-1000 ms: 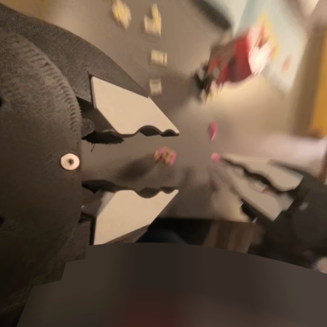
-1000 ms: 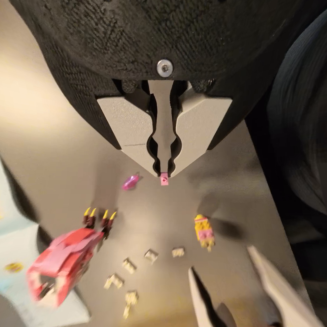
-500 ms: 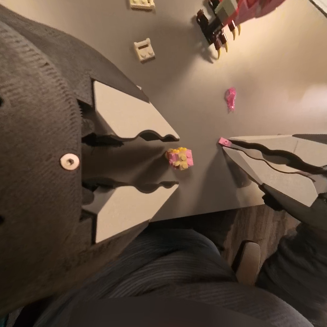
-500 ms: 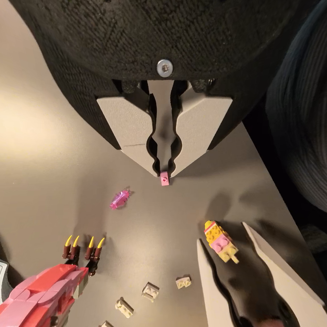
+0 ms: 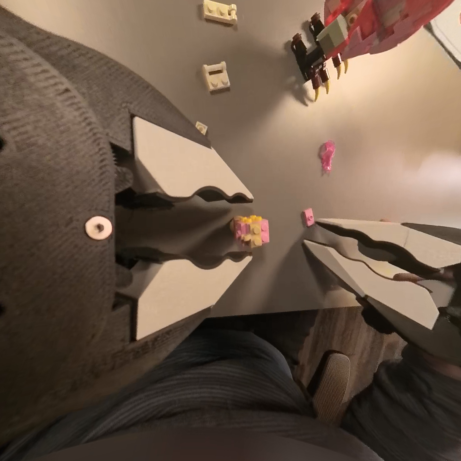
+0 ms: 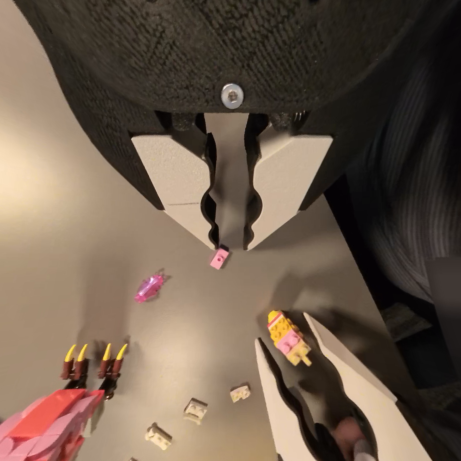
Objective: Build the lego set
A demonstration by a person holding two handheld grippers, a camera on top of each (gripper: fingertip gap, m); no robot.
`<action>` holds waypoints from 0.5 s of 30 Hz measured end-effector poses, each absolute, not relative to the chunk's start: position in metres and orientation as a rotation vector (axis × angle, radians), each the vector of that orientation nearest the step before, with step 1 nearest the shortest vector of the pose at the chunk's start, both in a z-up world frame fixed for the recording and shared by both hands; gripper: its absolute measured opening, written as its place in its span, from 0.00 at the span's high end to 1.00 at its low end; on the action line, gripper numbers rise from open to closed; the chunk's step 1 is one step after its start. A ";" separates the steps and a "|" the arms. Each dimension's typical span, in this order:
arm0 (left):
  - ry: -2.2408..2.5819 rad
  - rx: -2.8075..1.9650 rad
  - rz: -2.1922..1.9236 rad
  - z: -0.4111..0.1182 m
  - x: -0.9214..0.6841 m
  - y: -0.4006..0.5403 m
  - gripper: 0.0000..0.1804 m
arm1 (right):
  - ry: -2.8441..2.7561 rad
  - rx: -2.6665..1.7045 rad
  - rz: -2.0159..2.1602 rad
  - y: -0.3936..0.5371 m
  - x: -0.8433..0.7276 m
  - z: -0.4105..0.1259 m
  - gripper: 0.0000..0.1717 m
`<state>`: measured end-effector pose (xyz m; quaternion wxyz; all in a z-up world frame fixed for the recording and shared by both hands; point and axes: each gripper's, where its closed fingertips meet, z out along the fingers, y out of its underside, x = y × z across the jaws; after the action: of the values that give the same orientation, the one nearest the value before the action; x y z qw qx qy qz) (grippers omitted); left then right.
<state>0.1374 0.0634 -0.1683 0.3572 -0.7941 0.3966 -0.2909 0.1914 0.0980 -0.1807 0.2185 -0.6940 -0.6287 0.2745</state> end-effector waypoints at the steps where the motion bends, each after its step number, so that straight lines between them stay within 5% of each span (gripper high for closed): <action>1: 1.027 -2.046 -0.745 -0.168 0.138 0.063 0.80 | -1.736 -1.908 0.755 0.101 0.192 -0.180 0.90; 15: 1.101 -2.046 -0.712 -0.174 0.140 0.060 0.89 | -2.083 -1.249 0.921 0.098 0.177 -0.178 0.79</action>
<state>0.1400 0.0597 -0.1740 0.3484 -0.7893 0.4246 -0.2746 0.1768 0.0980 -0.1784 0.2688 -0.4630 -0.7725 0.3416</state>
